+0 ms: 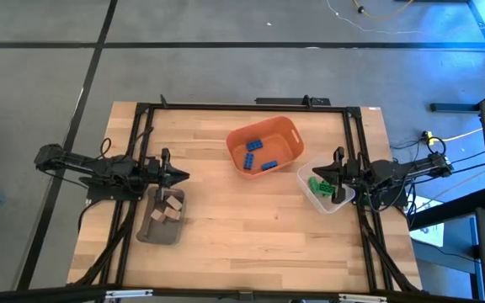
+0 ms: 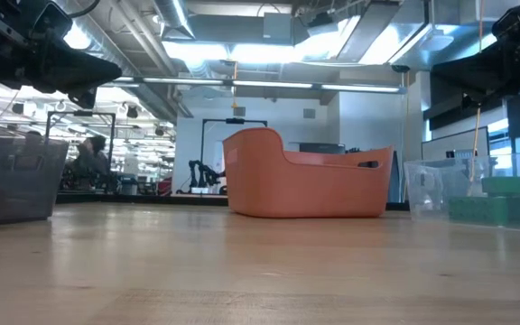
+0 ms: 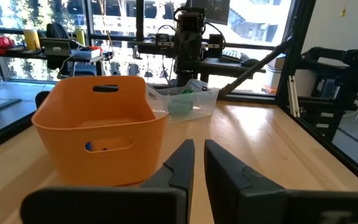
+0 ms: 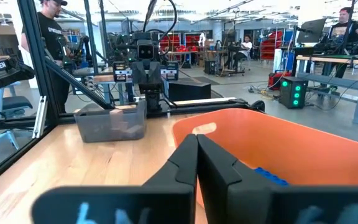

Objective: Sort & place blocks by color
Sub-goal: Return to Home Position

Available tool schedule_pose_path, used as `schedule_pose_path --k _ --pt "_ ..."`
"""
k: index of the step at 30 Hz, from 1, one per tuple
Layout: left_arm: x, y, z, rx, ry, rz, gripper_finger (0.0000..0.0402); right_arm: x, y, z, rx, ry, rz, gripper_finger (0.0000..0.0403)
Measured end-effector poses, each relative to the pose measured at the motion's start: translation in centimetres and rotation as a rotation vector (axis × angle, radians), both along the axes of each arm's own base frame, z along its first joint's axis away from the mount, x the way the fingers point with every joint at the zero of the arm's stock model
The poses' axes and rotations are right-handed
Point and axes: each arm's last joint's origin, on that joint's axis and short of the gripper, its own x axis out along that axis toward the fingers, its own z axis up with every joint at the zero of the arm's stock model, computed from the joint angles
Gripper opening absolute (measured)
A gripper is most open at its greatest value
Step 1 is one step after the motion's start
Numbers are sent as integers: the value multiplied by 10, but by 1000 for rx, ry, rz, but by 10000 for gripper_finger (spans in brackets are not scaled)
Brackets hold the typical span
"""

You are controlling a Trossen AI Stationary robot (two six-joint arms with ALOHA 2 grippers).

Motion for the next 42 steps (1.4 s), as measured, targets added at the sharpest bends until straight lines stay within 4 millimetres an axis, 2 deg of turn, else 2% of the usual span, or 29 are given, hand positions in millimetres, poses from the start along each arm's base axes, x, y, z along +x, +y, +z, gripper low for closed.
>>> schedule_pose_path --k 25,42 --pt "0 0 0 0 0 0 7 0 0 0 0 0 0 9" --pt "0 0 0 0 0 1 31 0 0 0 0 0 0 10"
